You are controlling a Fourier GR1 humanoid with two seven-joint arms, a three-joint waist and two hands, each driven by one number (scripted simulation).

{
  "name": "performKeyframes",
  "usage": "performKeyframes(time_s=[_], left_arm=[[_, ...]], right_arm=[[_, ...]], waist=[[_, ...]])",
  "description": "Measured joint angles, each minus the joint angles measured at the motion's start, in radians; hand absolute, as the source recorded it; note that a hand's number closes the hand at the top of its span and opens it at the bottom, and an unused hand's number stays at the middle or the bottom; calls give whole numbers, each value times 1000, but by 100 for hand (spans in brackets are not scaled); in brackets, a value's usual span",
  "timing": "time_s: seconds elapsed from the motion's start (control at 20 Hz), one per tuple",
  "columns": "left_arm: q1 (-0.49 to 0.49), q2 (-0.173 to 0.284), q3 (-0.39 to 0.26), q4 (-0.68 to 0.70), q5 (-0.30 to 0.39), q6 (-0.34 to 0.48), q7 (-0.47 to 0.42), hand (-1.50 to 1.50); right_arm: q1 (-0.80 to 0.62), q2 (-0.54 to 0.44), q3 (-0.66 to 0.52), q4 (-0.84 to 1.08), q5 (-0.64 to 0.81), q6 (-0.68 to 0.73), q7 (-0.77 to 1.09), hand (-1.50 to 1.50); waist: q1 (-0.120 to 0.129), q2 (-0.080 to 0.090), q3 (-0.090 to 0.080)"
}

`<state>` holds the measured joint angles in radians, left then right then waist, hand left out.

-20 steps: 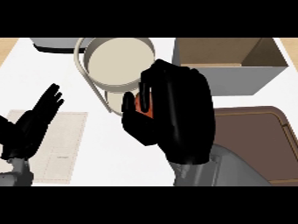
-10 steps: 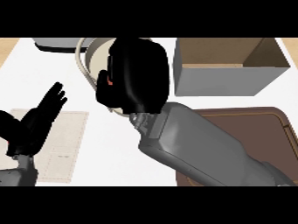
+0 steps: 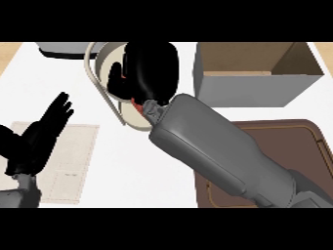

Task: Pick the sweet potato from the tray and place it in the tiered basket

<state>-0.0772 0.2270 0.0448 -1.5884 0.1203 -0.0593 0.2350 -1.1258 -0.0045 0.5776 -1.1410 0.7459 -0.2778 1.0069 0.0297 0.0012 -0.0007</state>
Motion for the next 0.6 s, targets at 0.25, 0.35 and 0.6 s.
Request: performKeyframes(time_s=[0.25, 0.35, 0.6], left_arm=[[-15, -5, -2, 18, -11, -4, -8, 0], [-19, -12, -6, 27, -18, -2, -13, 0], [-34, -14, -3, 37, -15, -10, -11, 0]], right_arm=[[-46, -2, 47, 147, -27, -120, -16, 150], [-70, -4, 65, 192, -44, -154, -20, 150], [-95, -4, 76, 268, -32, -307, -41, -150]], waist=[[6, -1, 1], [8, -2, 2], [14, 0, 1]])
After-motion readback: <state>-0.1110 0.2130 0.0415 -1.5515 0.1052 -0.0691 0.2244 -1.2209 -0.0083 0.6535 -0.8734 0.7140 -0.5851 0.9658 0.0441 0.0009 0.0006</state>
